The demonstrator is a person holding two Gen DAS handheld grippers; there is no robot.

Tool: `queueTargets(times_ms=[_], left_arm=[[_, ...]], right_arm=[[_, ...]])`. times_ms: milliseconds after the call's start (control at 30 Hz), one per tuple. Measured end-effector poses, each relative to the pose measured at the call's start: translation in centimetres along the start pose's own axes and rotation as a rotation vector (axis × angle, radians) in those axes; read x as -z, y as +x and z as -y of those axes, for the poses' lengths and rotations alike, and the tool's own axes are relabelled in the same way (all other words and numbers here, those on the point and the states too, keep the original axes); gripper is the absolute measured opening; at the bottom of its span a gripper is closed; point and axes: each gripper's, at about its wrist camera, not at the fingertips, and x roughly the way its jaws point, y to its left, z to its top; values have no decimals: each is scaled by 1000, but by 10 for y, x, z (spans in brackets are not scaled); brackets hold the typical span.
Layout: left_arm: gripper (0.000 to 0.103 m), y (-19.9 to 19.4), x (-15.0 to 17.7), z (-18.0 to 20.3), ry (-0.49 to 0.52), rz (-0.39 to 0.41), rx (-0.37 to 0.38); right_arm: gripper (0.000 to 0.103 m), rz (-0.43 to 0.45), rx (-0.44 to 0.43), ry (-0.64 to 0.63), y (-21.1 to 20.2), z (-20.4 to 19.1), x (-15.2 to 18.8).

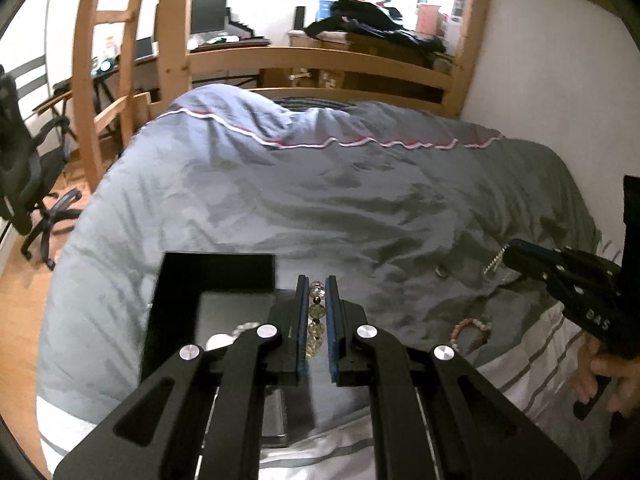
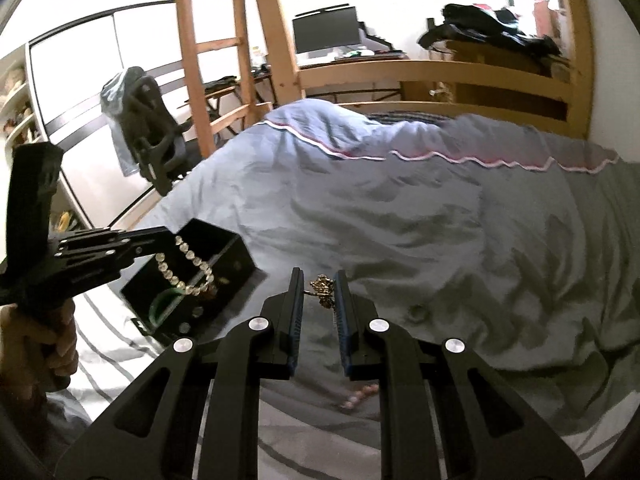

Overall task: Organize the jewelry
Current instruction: 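Carry the gold chain with the left tool while the right tool carries the gold pendant over the black box, then open the left tool over the box while the right tool releases the pendant into it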

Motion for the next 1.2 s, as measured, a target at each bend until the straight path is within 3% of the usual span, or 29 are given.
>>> queueTargets(times_ms=[300,733,1033,1200], left_arm=[[8,-19,-4,-48,-81,27,-34],[8,-23,3,-100,-164,-8,-24],[8,-5,14,-122,-227,-67,-11],[8,-7,14,-123,-233,-57,-29]], right_arm=[[16,-14,-52,-73,15,-53,-16],[16,-51,-161,-167,62,-136,-27],[16,-96,-190,-183,88,-162,-18],[18,-168,-199,-196,101,-168,-8]])
